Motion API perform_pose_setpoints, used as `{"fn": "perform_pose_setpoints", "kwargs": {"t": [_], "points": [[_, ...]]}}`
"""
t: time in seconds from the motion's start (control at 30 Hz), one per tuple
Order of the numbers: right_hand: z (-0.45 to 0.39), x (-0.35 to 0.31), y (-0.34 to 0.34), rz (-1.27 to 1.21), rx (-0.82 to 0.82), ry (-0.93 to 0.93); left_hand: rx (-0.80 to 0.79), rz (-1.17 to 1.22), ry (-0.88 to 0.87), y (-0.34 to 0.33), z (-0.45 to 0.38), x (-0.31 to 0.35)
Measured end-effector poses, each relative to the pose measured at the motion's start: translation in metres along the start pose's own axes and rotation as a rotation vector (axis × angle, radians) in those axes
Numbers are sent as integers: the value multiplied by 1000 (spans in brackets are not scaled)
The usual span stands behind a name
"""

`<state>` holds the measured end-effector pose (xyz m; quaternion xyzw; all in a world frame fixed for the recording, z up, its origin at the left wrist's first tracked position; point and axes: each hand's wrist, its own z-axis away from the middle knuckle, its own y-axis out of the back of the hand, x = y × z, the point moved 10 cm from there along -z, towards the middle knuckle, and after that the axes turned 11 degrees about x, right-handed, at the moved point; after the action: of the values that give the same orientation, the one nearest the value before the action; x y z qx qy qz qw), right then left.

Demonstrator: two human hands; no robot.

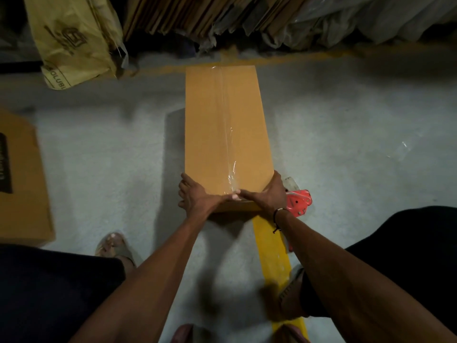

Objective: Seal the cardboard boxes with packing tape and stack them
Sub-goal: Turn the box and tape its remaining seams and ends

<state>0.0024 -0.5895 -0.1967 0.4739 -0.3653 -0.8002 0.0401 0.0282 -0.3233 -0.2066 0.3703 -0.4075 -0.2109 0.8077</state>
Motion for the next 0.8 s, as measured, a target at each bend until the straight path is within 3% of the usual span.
{"fn": "perform_pose_setpoints", "kwargs": {"t": [0.27,0.5,0.6,0.8], "points": [[-12,8,4,21,-152,-23,1,156,-53,23,-18,-21],[-38,52,-8,-200,-394,-161,-217,437,38,19,-36,-44],[-25,34,-5,-122,-353,-111,-275,397,62,15,-39,-42],[-13,5,-4,104,-193,18,-137,106,-49,7,-15,-13]]}}
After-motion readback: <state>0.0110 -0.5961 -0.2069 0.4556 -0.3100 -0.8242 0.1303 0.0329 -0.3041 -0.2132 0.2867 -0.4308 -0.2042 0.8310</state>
